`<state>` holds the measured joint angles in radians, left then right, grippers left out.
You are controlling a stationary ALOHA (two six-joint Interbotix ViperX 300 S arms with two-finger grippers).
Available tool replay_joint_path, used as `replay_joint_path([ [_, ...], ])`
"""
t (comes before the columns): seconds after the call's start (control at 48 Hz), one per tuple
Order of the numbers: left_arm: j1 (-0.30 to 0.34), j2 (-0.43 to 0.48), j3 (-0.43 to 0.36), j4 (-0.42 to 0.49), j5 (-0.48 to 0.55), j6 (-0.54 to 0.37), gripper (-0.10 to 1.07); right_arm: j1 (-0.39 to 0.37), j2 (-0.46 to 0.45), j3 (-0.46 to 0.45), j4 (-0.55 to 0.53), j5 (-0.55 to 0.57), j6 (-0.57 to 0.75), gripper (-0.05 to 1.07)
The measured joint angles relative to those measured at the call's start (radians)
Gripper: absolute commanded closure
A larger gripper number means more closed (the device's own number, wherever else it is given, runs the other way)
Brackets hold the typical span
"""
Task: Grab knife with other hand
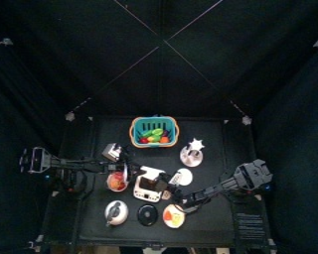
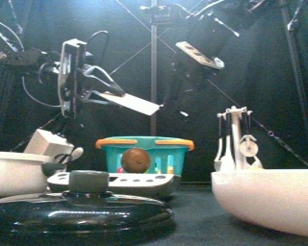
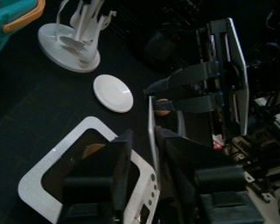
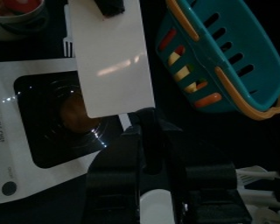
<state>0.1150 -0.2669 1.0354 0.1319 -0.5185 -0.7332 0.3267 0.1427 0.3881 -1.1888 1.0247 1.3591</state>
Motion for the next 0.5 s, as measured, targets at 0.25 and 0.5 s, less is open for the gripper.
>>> replay_joint_path([
  [0.25, -0.003, -0.006, 0.002, 0.0, -0.002, -0.003, 0.52, -0.012, 0.0, 0.002, 0.006, -0.041, 0.0, 0.5],
  [0.5, -0.003, -0.008, 0.008, 0.0, 0.0, -0.002, 0.52, -0.023, 0.0, 0.006, 0.028, -0.173, 0.0, 0.26],
])
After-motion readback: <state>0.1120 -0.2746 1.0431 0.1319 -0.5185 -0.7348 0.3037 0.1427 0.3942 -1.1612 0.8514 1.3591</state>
